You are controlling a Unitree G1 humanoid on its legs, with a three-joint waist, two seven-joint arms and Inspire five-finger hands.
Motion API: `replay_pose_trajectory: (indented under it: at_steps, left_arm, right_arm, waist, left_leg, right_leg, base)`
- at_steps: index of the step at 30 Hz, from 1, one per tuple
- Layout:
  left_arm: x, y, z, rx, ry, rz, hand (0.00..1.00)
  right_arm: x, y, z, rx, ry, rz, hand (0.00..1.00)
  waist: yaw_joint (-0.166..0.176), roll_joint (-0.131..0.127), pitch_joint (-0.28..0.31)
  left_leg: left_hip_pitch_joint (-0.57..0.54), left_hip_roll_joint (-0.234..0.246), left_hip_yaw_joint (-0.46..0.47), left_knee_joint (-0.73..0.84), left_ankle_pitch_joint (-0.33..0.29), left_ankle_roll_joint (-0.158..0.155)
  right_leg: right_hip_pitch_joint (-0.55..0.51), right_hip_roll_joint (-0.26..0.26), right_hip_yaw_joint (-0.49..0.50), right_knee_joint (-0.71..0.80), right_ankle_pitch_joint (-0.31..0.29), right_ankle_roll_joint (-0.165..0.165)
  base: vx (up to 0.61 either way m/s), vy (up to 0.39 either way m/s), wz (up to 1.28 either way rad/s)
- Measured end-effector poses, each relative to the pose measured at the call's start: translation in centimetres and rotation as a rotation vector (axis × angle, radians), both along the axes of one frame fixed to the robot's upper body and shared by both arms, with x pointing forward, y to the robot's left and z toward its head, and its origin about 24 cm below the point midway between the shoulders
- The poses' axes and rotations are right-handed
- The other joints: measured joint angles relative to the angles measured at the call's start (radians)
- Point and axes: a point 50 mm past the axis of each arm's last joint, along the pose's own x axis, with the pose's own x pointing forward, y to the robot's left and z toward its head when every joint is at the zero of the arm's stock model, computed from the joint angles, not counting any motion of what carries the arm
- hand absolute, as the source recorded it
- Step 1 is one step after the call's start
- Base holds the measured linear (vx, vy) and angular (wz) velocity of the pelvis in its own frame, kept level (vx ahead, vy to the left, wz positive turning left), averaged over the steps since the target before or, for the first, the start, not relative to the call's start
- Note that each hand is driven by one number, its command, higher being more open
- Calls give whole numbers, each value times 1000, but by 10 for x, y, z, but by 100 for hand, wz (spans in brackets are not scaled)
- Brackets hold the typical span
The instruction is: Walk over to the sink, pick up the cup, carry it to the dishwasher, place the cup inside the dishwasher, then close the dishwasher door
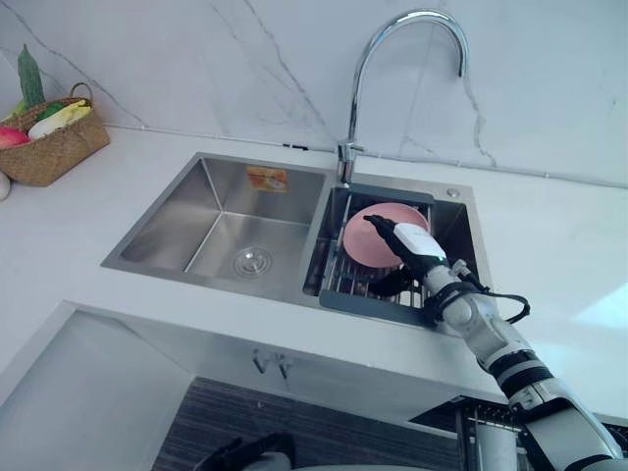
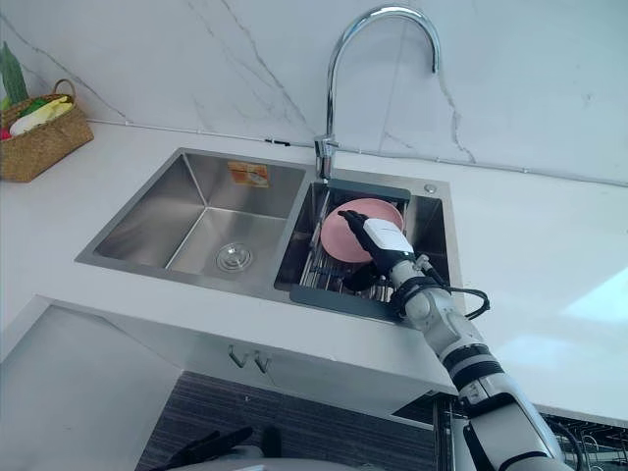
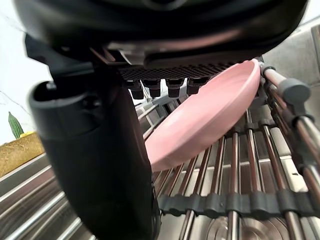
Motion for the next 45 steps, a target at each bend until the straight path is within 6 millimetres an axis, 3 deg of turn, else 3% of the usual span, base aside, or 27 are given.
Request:
replay_pose_trajectory:
  at_steps: [7,21,36,45]
  left_arm:
    - [0,0,0,-1,3,0,100]
    - [1,0,1,-2,-1,-2,100]
    - [1,0,1,-1,1,-5,100]
    - [2,0,1,0,-10,-9,100]
  right_arm:
    - [2,-5,2,-119,3,-21,100]
    - [14,-12,27,-454,-174,13,100]
    - [13,-6,16,-533,-258,-16,100]
    - [12,-18,3,-559,-333,-110,100]
  waist:
    - [-2,0,1]
    - [1,0,8]
    - [7,-3,11]
    - [22,-5,12]
  left_leg:
    - [1,2,12,0,0,0]
    - [0,1,12,0,-1,0]
    - [-1,-1,-1,0,0,0]
    - [-2,-6,-10,0,2,3]
  right_leg:
    - [-7,0,13,3,0,0]
    - [-7,-1,13,3,0,0]
    - [-4,-1,-1,3,0,0]
    - [1,-4,-14,3,-2,3]
  base:
    - [0,0,-5]
    - [0,0,0]
    - [0,0,1]
    - [-3,2,4]
